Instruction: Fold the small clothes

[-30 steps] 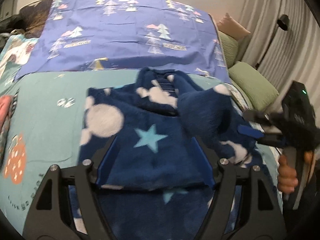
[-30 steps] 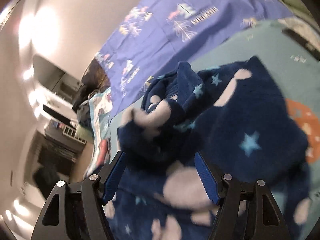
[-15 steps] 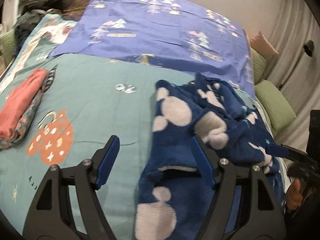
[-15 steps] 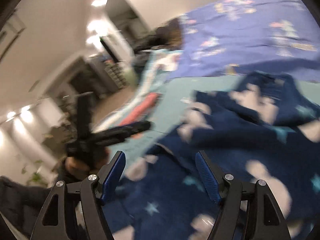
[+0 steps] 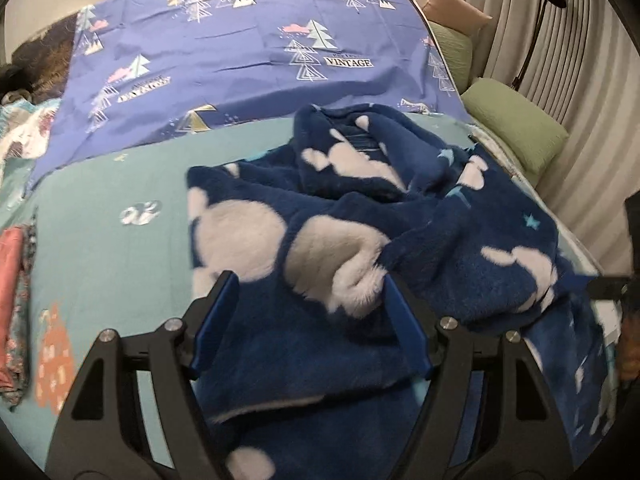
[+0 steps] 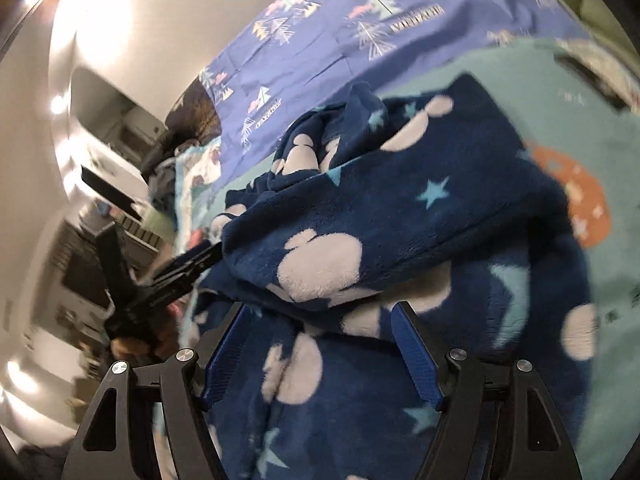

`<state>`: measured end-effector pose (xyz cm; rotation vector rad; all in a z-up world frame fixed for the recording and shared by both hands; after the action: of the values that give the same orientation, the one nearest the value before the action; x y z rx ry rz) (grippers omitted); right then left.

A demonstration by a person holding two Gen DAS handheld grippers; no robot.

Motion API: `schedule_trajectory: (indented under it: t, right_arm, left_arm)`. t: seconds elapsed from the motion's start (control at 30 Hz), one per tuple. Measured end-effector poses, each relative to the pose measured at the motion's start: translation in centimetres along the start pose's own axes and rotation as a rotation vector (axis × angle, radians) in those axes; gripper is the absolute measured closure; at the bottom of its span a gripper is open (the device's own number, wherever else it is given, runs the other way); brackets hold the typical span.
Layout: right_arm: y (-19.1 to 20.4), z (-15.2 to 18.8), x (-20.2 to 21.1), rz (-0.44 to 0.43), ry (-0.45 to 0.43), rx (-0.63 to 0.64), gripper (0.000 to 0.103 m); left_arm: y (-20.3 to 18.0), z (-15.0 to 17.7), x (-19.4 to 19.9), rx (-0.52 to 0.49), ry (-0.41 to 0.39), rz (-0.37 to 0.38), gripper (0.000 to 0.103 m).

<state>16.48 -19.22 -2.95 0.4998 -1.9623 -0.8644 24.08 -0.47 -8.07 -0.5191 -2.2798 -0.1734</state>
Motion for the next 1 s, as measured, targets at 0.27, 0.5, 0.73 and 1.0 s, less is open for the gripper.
schedule_trajectory:
  t: [0.27, 0.5, 0.73, 1.0]
  right_arm:
    - [1.6, -3.5, -4.6, -0.108, -0.024, -0.107, 0.052]
    - [4.5, -6.6, -0.7, -0.328, -0.159, -0.147, 0.038]
    - [8.1, -2.9, -7.3, -0.185, 0.032, 0.084, 0.025]
    - [12.9, -1.9, -9.2, -0.140, 0.049, 0.256, 0.069]
  left_arm:
    - [-1.6, -5.7, -3.4, 0.054, 0.000, 0.025, 0.029]
    - [1.0, -8.6, 0.3, 0.164, -0.125, 0.036, 0.028]
    - [5.6, -4.4, 4.3, 0.229, -0.152, -0.030, 0.026]
    - [6.9, 0.2, 6.1, 0.170, -0.104, -0.096, 0.026]
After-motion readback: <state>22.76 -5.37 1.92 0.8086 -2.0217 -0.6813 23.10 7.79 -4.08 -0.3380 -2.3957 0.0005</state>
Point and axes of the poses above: each gripper's, at about its wrist camera, not at the fingertips, and x roughly against the way its jaws point, y to its left, z to its underside, the point moved 7 cm from there along -x, roughly the way its jaws point, and after that the axes turned 8 degrees about -x, right-handed, at the moved point
